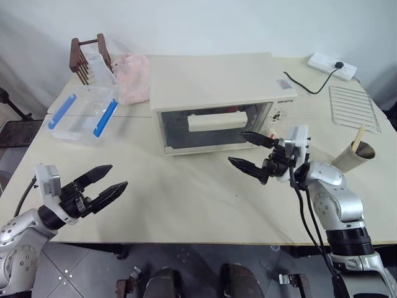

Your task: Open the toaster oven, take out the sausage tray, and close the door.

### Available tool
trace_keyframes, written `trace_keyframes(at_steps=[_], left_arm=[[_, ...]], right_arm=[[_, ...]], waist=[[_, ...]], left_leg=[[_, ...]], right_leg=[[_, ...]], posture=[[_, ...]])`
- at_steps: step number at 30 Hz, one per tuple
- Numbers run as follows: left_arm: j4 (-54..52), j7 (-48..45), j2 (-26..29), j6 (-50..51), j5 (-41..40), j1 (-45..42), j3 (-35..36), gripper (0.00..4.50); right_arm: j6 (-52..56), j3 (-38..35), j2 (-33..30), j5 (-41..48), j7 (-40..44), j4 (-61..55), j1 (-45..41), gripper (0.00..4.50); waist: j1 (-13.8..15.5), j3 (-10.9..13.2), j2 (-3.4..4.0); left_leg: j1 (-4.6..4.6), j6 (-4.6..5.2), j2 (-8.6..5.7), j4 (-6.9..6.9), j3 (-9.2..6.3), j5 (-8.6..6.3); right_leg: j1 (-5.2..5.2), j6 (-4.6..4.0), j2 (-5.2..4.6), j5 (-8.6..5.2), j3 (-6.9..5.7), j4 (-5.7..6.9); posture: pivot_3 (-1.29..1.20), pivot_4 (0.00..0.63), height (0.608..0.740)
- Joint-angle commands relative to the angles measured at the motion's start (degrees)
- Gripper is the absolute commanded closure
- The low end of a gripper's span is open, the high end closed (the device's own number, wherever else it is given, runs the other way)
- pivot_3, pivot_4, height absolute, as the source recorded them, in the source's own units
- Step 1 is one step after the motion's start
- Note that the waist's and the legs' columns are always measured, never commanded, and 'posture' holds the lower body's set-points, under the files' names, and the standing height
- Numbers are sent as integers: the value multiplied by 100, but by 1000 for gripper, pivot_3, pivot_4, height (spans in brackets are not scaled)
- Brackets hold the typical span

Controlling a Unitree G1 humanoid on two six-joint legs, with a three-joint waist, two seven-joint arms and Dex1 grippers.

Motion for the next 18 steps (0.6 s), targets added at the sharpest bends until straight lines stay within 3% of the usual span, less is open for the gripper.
trace_keyframes(at_steps=[1, 18], left_arm=[[-430, 6, -170, -70, 24, 241, -106, 42], [-205, -7, -251, -111, 135, -58, -256, 42]], right_arm=[[-19, 26, 206, -7, 106, 56, -503, 0], [78, -130, 187, 119, 364, -840, -138, 0]], waist=[[-35, 0, 0], [-20, 0, -1]], left_leg=[[0, 0, 0, 0, 2, 0], [-13, -10, -1, -9, 30, -2]], right_leg=[[-1, 1, 0, 0, 0, 0], [-45, -2, 18, -1, 10, 10]], posture=[[0, 150, 740], [0, 150, 740]])
